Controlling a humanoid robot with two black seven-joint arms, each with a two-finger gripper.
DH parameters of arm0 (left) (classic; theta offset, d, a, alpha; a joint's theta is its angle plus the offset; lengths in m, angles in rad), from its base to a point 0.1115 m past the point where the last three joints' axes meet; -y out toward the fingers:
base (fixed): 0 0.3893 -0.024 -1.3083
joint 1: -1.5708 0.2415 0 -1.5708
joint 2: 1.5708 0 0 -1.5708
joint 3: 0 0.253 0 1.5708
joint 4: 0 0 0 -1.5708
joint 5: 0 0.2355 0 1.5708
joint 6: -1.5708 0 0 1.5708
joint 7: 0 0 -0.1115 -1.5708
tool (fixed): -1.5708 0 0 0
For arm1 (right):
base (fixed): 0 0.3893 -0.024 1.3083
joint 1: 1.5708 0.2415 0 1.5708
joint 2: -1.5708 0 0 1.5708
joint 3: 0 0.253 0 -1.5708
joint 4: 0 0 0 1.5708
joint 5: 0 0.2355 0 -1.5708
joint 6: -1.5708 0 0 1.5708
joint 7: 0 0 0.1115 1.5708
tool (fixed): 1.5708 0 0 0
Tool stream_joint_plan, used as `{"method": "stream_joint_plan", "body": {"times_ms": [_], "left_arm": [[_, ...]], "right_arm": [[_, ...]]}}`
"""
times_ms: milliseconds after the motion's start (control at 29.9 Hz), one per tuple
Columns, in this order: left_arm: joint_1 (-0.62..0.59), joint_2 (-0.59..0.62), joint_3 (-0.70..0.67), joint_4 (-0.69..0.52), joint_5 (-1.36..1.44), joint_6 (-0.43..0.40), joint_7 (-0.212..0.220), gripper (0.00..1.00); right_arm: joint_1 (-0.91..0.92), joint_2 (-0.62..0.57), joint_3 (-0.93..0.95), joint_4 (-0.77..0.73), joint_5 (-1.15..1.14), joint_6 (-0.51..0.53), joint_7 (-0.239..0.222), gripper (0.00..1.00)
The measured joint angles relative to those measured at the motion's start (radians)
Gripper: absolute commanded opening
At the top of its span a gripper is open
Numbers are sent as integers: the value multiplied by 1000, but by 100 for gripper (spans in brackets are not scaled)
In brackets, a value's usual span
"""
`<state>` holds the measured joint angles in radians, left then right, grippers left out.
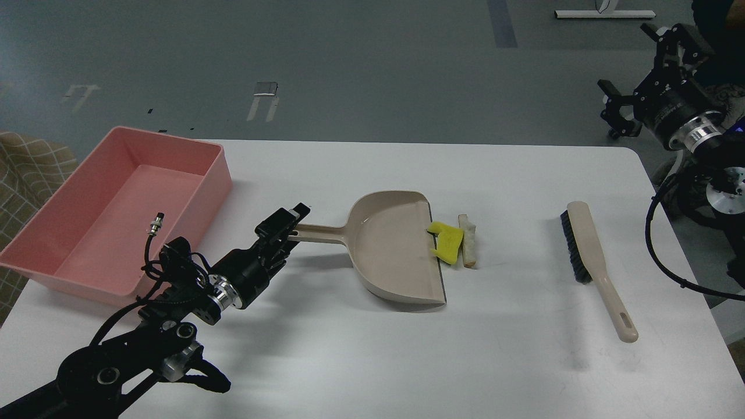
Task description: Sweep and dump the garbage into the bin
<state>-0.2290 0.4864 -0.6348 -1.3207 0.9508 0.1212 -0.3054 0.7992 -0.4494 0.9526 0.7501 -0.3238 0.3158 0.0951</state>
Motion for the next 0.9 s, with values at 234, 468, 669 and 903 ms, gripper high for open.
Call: {"method": "stream_joint_plan", "body": {"times_ms": [234, 468, 669, 903], "left_arm": [[1, 0, 1, 0, 28, 24, 0, 49], [9, 0, 1, 2, 50, 25, 25, 15], [10, 0, 1, 2, 51, 25, 34, 0], [11, 0, 1, 2, 51, 25, 44, 0]], "right_arm": [[0, 0, 0, 0, 0, -1, 0, 100], [1, 0, 2, 1, 0, -1, 0, 100], [1, -1, 2, 1, 0, -3, 0, 100], [1, -1, 2, 0, 0, -3, 0, 100]]}}
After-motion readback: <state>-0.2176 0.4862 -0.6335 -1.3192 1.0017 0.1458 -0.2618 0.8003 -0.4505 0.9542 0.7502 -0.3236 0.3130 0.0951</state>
